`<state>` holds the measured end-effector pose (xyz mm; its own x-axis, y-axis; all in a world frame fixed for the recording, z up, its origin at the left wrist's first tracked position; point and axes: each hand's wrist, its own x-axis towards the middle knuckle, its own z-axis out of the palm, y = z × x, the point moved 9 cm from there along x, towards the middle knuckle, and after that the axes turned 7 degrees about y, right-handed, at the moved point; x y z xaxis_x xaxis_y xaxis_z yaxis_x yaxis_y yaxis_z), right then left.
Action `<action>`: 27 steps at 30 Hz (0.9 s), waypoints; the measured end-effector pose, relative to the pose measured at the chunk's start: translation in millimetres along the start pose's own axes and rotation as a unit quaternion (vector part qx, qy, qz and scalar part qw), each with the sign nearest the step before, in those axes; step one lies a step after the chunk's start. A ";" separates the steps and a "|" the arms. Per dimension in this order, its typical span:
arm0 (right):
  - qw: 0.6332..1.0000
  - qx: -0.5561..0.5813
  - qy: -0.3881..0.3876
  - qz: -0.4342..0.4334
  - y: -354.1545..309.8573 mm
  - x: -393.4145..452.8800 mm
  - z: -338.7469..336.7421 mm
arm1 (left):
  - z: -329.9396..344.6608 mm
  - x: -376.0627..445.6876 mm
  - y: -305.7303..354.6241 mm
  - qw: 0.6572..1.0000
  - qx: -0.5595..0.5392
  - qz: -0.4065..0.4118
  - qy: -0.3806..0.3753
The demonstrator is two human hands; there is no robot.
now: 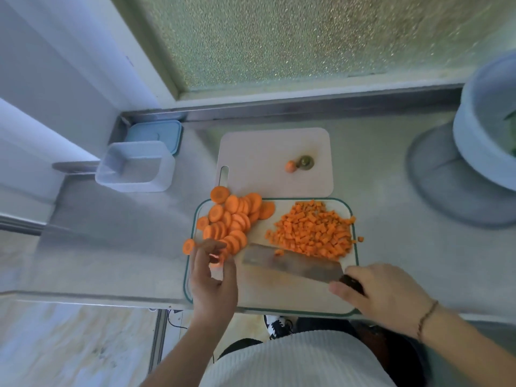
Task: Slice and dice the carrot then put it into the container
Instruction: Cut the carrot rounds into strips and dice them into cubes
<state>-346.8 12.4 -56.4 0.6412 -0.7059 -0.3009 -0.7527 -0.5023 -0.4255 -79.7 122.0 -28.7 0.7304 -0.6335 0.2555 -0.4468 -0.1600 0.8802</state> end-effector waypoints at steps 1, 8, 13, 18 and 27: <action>0.999 -0.027 0.030 -0.024 -1.4 -0.1 -5.5 | 3.7 5.0 19.4 0.998 0.007 0.067 -0.018; 0.987 -0.116 0.049 -0.099 6.8 13.4 -16.4 | 104.3 -3.8 44.4 0.892 0.235 0.289 -0.258; 0.980 -0.156 0.026 -0.123 7.2 12.2 -26.1 | 142.3 -4.8 43.6 0.888 0.241 0.266 -0.287; 0.978 -0.156 0.026 -0.133 11.3 14.6 -26.8 | 165.2 -6.5 45.5 0.915 0.199 0.177 -0.302; 0.981 -0.141 0.004 -0.134 2.0 12.0 -24.5 | 162.9 21.2 38.6 0.910 0.237 0.214 -0.266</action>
<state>-344.3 -9.3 -40.0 0.8215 -0.5328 -0.2031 -0.5691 -0.7881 -0.2346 -165.6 -20.9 -54.5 0.1410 -0.9708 0.1939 -0.8957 -0.0417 0.4427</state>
